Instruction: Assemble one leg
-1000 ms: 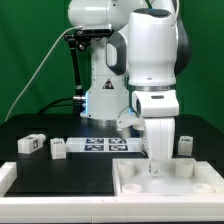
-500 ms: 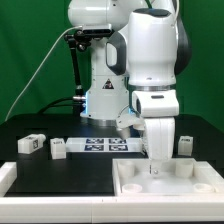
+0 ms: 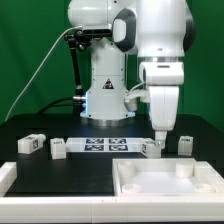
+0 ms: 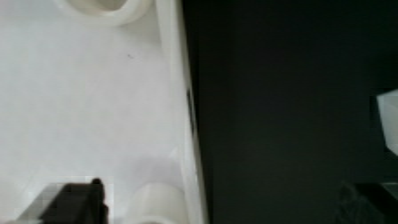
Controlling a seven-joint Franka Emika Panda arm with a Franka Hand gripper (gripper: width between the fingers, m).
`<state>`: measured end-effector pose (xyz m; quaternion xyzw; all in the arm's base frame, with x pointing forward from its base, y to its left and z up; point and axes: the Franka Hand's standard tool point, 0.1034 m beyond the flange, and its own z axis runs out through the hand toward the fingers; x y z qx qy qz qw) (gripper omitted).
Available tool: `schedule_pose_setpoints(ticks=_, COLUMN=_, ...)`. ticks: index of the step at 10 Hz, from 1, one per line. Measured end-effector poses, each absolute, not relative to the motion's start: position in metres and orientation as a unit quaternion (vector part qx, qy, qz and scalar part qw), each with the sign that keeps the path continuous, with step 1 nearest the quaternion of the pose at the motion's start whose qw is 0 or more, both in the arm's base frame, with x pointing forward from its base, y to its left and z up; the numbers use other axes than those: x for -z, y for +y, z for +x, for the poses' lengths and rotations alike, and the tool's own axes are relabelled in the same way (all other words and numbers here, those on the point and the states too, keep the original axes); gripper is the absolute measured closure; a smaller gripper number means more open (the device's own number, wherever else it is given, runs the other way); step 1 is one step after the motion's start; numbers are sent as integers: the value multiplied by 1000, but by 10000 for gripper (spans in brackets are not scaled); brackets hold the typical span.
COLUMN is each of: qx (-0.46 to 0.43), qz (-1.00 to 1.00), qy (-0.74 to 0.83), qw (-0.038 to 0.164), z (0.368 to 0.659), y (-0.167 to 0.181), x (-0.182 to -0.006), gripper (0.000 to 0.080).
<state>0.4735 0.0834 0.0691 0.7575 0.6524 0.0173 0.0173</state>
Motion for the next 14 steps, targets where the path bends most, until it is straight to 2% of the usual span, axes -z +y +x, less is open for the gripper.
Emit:
schedule_pose_setpoints(ticks=3, qx=-17, qz=762, qy=647, qw=15, z=473, y=83, x=-67, gripper=151)
schedule_pose_setpoints(ticks=6, qx=-20, qz=847, qy=531, qw=9, z=472, y=84, x=-66, gripper=151)
schedule_pose_setpoints(ticks=10, qx=-44, qz=969, qy=240, qw=-24, z=445, y=95, x=-55, gripper=151)
schedule_pose_setpoints(ticks=14, qx=-41, qz=994, qy=96, qw=-40, z=449, y=101, x=-57, gripper=151)
